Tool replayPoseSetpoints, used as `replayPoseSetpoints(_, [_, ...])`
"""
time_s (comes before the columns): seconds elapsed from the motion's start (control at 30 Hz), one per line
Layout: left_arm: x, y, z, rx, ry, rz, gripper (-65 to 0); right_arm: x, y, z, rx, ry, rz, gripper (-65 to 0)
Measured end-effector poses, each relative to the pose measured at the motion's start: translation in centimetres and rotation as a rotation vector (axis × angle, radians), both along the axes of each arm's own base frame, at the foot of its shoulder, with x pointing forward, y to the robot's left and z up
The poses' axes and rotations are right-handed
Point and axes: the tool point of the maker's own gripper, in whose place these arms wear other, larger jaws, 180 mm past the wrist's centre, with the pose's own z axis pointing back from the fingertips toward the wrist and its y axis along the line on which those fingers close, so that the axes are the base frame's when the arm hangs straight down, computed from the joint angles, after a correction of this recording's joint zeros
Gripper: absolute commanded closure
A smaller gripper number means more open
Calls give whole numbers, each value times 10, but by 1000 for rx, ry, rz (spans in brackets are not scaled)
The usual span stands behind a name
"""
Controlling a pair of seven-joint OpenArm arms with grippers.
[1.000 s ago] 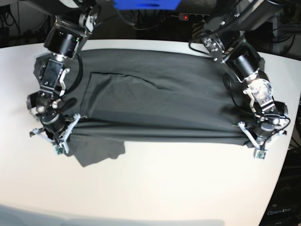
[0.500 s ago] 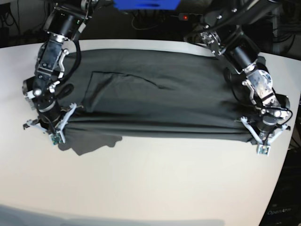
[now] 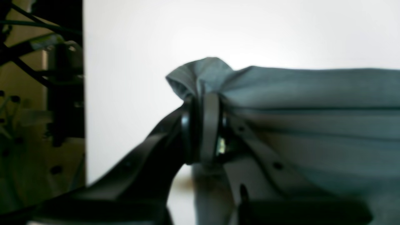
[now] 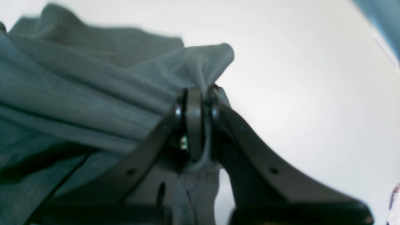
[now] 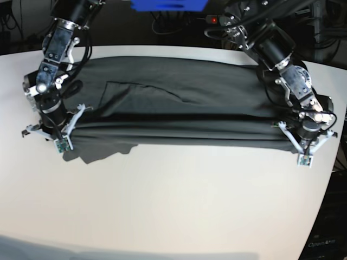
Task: Fold the T-shirt properly
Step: 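Lift the hem edge with both grippers and carry it toward the arm bases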
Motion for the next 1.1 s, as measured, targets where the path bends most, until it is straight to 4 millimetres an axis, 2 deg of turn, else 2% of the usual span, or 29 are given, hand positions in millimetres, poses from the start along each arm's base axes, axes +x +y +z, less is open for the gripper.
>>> replayPoseSetpoints(0.1, [-6, 11, 8, 36, -3, 40, -34, -10, -8, -6, -24, 26, -24, -4])
replayPoseSetpoints(0.23, [-12, 11, 13, 31, -28, 63, -34, -21, -10, -14, -28, 58, -28, -4])
replayPoseSetpoints(0.33, [-18, 10, 6, 27, -4, 70, -34, -20, -10, -14, -28, 53, -26, -4])
replayPoseSetpoints(0.63, [-15, 9, 6, 22, -9, 67, -34, -20, -8, -15, -24, 55, -24, -4])
replayPoseSetpoints(0.7, [-9, 8, 10, 17, -23, 65, -34, -20, -7, -15, -24, 55, -22, -4])
replayPoseSetpoints(0.8, [13, 2, 16, -16, -53, 56, -34, -16, 3, -15, -21, 54, 7, -4])
replayPoseSetpoints(0.9, [33, -12, 8, -70, -48, 27, -34, -14, 7, -14, -14, 50, 17, -4])
replayPoseSetpoints(1.1, [45, -30, -21, -147, 26, -10, -36, -16, 6, -16, -15, 55, 15, -4])
